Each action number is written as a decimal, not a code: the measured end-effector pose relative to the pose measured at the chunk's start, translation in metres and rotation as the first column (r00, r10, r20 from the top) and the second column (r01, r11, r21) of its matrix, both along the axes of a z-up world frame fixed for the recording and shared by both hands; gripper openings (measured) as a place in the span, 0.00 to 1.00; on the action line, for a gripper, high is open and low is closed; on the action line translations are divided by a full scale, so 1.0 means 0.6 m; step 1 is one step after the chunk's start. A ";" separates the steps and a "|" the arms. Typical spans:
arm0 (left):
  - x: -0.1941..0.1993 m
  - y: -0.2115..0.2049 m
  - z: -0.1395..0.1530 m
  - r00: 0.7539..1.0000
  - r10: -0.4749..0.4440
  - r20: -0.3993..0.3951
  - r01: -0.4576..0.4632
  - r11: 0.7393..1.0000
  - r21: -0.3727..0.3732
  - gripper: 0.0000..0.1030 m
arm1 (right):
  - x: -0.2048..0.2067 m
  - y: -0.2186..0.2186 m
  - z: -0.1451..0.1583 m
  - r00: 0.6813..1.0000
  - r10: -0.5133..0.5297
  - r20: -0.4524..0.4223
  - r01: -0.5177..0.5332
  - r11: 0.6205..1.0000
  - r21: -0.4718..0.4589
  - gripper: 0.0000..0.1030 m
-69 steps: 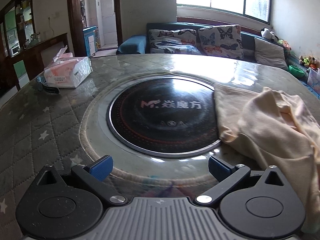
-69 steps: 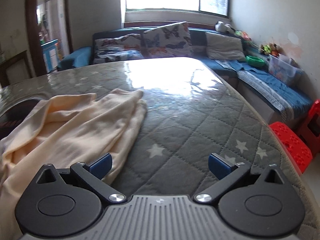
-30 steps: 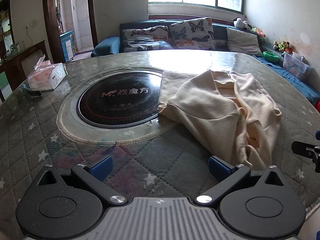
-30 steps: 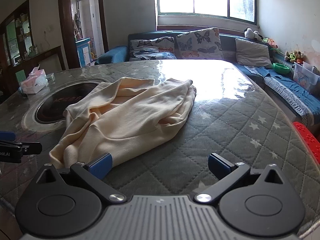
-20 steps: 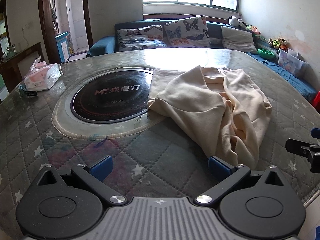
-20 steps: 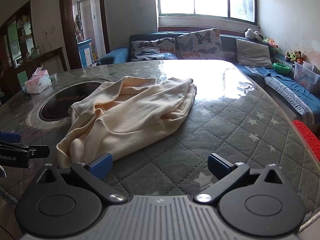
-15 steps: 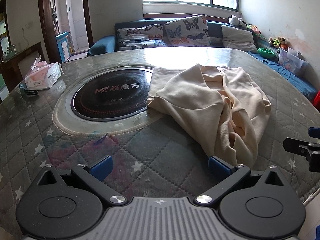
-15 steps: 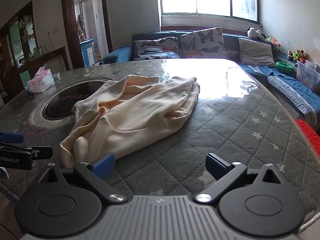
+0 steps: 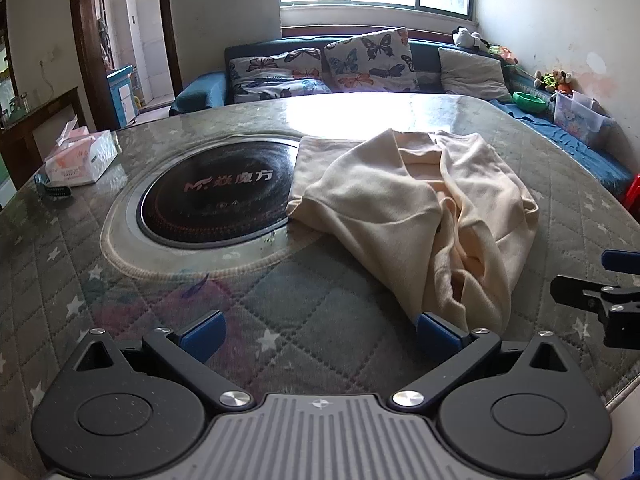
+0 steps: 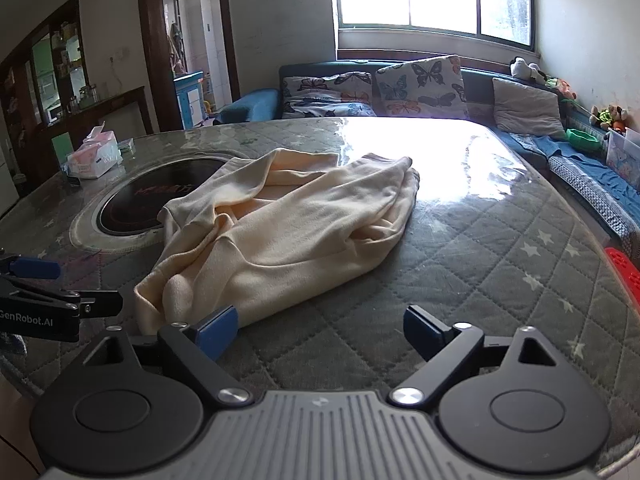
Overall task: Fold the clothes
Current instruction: 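Move both grippers toward the crumpled cream sweatshirt on the table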
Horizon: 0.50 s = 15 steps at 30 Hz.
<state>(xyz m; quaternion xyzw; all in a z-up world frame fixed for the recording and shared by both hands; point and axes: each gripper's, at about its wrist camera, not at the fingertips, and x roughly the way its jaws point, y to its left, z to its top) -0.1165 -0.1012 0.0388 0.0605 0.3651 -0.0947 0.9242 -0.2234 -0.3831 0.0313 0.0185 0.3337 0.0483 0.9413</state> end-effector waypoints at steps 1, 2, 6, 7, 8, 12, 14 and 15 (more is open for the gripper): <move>0.002 -0.001 0.001 1.000 -0.003 0.004 0.003 1.000 0.002 1.00 | 0.004 0.001 0.001 1.000 0.004 -0.002 -0.004 1.000 -0.005 0.87; 0.005 -0.002 0.003 1.000 -0.005 0.006 0.005 1.000 0.001 1.00 | 0.006 0.001 0.001 1.000 0.007 -0.003 -0.007 1.000 -0.008 0.86; 0.020 -0.003 0.009 1.000 -0.008 0.010 0.008 1.000 -0.004 1.00 | 0.021 0.002 0.006 1.000 0.020 -0.001 -0.021 1.000 -0.021 0.83; 0.025 -0.004 0.011 1.000 -0.010 0.013 0.010 1.000 -0.004 1.00 | 0.024 0.002 0.007 1.000 0.023 -0.001 -0.023 0.999 -0.023 0.82; 0.029 -0.006 0.013 1.000 -0.012 0.016 0.012 1.000 -0.004 1.00 | 0.028 0.002 0.008 1.000 0.025 -0.002 -0.025 0.999 -0.023 0.81; 0.050 -0.012 0.024 0.999 -0.026 0.035 0.026 1.000 0.004 1.00 | 0.049 0.000 0.012 1.000 0.030 -0.007 -0.030 0.999 -0.026 0.77; 0.063 -0.016 0.029 0.998 -0.035 0.047 0.034 0.999 0.011 1.00 | 0.064 -0.001 0.012 0.999 0.038 -0.011 -0.038 0.999 -0.028 0.75; 0.071 -0.020 0.032 0.998 -0.040 0.056 0.039 0.999 0.016 0.99 | 0.069 -0.001 0.012 0.999 0.040 -0.012 -0.040 0.999 -0.028 0.73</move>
